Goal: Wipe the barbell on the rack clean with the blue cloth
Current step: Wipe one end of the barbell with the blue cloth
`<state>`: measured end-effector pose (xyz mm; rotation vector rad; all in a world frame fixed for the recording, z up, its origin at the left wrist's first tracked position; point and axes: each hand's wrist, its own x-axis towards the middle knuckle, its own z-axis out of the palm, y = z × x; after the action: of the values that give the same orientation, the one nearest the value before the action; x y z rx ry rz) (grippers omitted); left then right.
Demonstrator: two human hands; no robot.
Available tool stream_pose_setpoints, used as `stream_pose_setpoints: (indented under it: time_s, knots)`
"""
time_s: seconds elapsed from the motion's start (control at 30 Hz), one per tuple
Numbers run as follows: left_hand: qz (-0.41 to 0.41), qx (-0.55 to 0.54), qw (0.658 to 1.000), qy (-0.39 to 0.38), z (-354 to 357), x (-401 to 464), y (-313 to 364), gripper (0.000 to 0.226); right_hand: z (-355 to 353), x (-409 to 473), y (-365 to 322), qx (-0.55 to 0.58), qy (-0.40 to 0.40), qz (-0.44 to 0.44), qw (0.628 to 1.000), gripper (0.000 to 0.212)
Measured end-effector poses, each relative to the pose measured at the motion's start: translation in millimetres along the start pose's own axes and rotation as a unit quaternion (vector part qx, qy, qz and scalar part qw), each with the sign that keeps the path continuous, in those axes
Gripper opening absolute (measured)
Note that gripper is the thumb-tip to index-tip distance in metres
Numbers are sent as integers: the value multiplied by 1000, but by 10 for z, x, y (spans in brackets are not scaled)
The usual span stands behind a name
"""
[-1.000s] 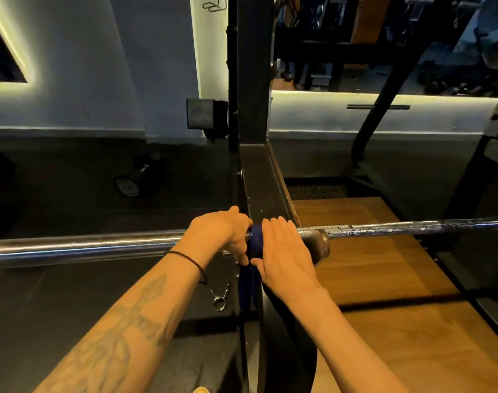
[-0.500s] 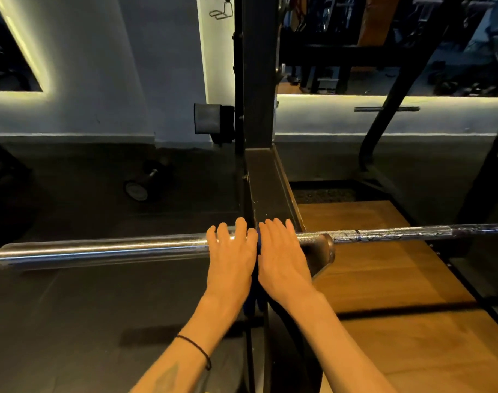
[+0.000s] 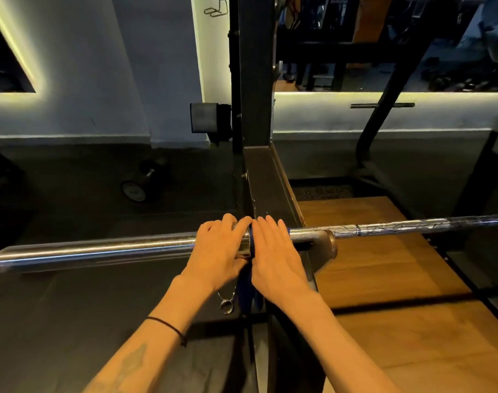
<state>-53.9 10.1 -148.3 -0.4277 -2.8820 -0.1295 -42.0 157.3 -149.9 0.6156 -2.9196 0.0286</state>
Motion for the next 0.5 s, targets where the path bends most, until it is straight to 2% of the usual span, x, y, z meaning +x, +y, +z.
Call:
stream_pose_setpoints:
  time_s: [0.1,0.2,0.3,0.37,0.5]
  knots:
    - [-3,8,1000,17,-2,-8,20,83,-55,-42,162,-50,2,-9,999,66]
    - [-9,18,1000,20,1,-26,43,83,-101,-31,225,-62,16,74,995,52]
    - [-20,26,999,27,14,-37,46,83,-69,-13,151,-83,-1,132,988,63]
    - [-25,23,999,29,26,-50,46,84,-57,-7,22,-77,8,134,988,66]
    - [-30,25,999,25,39,-68,71,85,36,-84,-118,-13,9,35,999,84]
